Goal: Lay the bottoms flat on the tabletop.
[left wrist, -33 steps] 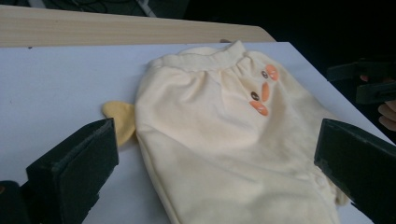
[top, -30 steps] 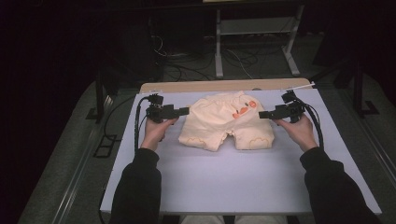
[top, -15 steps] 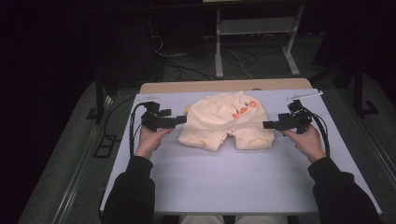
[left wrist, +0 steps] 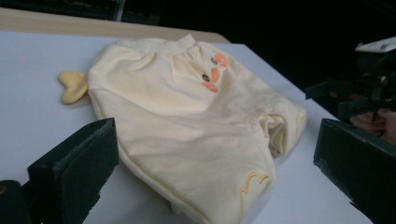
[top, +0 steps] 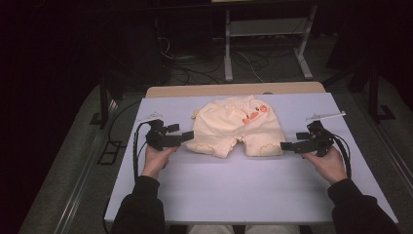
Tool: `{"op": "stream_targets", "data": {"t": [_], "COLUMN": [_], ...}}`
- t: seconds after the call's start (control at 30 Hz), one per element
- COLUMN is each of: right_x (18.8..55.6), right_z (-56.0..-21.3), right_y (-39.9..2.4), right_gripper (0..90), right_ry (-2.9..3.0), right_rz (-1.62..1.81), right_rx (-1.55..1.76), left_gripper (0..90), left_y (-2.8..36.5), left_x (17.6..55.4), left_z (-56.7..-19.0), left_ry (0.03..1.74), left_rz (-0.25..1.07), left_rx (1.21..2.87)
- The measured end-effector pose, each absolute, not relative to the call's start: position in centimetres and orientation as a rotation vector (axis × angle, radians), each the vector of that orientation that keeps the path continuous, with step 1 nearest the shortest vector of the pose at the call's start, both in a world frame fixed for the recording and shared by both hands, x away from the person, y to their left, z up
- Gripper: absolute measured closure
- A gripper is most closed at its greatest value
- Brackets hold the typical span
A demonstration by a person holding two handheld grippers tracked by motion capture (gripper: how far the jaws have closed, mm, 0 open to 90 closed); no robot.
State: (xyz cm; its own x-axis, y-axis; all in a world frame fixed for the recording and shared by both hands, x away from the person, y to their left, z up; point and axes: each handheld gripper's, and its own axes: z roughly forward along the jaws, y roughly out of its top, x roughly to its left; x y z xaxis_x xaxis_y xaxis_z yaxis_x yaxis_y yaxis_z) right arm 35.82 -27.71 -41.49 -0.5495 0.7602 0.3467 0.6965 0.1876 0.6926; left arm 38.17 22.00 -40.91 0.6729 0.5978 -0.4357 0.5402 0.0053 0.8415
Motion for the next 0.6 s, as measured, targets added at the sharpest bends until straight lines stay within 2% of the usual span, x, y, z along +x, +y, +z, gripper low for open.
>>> {"op": "stream_targets", "data": {"t": [0.37,0.57,0.6], "right_x": [34.8,35.3,35.4], "right_z": [-42.8,-44.2,-44.3], "right_y": [-28.4,-28.0,-27.9], "right_gripper": [13.2,31.6,32.4], "right_ry": [2.365,2.452,2.457], "right_rz": [1.353,1.319,1.315], "right_rx": [1.478,1.458,1.456], "left_gripper": [9.0,15.0,16.2], "left_y": [22.3,21.7,21.7], "left_x": [37.3,37.6,37.6], "left_z": [-42.0,-42.7,-42.8], "left_ry": [0.942,0.934,0.938], "left_rz": [0.041,-0.019,-0.032], "left_rx": [1.681,1.740,1.749]}}
